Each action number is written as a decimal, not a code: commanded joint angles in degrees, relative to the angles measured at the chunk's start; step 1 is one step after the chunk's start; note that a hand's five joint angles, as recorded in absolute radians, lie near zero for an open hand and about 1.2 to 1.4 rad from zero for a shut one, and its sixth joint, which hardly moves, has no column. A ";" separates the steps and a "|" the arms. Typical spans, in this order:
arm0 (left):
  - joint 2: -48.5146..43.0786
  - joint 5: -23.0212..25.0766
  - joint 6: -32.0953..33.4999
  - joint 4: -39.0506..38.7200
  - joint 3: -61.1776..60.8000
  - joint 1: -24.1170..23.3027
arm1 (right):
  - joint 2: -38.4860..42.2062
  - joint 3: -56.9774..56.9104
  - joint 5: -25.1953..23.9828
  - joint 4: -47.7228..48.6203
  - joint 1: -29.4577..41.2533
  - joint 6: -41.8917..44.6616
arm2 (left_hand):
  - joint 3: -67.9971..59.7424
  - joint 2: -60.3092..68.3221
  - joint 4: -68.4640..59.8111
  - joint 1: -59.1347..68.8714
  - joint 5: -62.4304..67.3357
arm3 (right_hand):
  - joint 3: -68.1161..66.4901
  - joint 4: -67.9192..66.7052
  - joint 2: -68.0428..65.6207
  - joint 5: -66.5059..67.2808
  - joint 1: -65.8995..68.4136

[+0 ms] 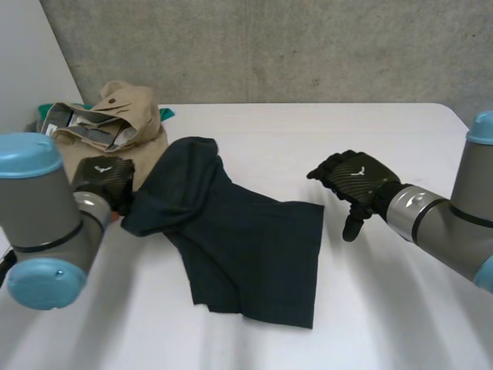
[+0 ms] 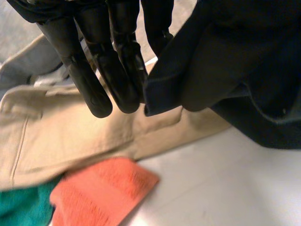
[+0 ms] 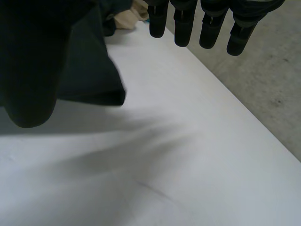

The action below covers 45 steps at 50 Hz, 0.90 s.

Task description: Fold the laundry.

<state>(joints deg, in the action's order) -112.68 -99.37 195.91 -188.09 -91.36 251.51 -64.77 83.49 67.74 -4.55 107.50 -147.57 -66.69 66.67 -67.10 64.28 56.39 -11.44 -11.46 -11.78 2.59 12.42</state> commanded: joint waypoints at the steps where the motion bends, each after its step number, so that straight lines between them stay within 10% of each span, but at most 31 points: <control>1: 6.40 6.18 -6.31 0.09 -3.20 3.02 | 2.36 -2.80 1.17 -0.20 3.23 2.46 | 36.45 -36.43 36.86 -34.04 -36.15 | 1.44 1.46 1.78 -2.59 -2.42; 7: 14.84 8.58 -5.80 1.06 -6.19 2.14 | 3.33 -4.73 0.90 -0.29 4.73 5.18 | 55.46 -55.43 55.86 -53.05 -55.16 | 1.44 1.46 1.78 -2.59 -2.42; 20: 26.19 10.24 2.19 3.08 -15.77 -9.71 | 10.00 -8.69 -1.82 -3.01 3.68 28.03 | 50.26 -50.24 50.67 -47.85 -49.96 | 1.44 1.46 1.78 -2.59 -2.42; 29: 16.36 12.36 8.87 0.18 -16.13 -22.28 | 14.93 -10.80 -1.65 -3.01 3.15 27.08 | 48.91 -48.89 49.32 -46.50 -48.61 | 1.44 1.46 1.78 -2.59 -2.42; 45: -6.94 8.23 22.15 -6.85 -3.39 -26.34 | 17.65 -8.87 -2.17 5.16 4.56 19.69 | 34.15 -34.12 34.55 -31.74 -33.85 | 0.11 0.13 0.45 -1.26 -1.09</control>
<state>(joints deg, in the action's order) -114.21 -89.51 214.71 -194.02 -98.88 225.12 -48.24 74.13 65.44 -0.70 111.34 -126.24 -20.71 20.68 -20.69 20.98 10.69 -11.44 -11.46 -11.79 2.58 12.42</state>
